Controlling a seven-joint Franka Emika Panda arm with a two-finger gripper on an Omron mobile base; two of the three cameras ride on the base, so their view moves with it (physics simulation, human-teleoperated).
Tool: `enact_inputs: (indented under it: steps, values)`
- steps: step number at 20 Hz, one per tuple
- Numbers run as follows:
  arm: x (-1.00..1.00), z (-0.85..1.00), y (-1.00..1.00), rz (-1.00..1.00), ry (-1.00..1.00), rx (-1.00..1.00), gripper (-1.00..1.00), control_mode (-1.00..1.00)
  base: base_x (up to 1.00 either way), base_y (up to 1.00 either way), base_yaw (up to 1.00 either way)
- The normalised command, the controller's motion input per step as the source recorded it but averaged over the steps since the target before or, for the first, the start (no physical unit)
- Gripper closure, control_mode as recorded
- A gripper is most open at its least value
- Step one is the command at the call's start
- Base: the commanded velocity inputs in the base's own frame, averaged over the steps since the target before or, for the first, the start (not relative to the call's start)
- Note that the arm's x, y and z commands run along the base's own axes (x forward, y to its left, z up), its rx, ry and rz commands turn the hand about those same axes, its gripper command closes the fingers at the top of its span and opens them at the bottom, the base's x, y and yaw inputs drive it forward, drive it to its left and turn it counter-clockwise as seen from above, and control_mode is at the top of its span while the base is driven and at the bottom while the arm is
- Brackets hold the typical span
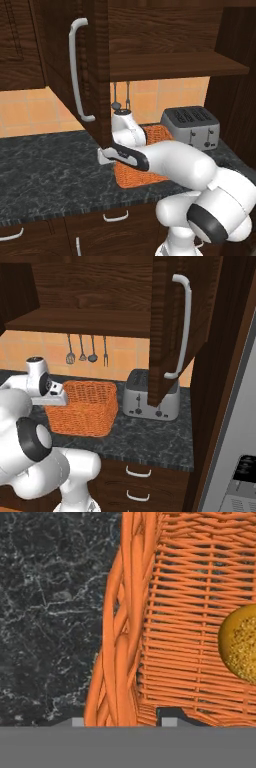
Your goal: Open the cabinet, pick up the bread from the cabinet and place it in the basket. Then move the basket to the dining counter.
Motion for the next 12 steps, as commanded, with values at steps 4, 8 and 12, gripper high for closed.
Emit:
enact_inputs:
  steps: [4,8,12]
  values:
    - [-0.49,0.16,0.00,0.02,-0.02,0.00,1.00,-1.00,0.00,0.00,0.00]
    - [-0.52,0.56,-0.04,0.06,-0.14,-0.01,1.00,-1.00,0.00,0.00,0.00]
    - [-0.53,0.78,-0.04,0.18,-0.19,-0.06,1.00,-1.00,0.00,0.00,0.00]
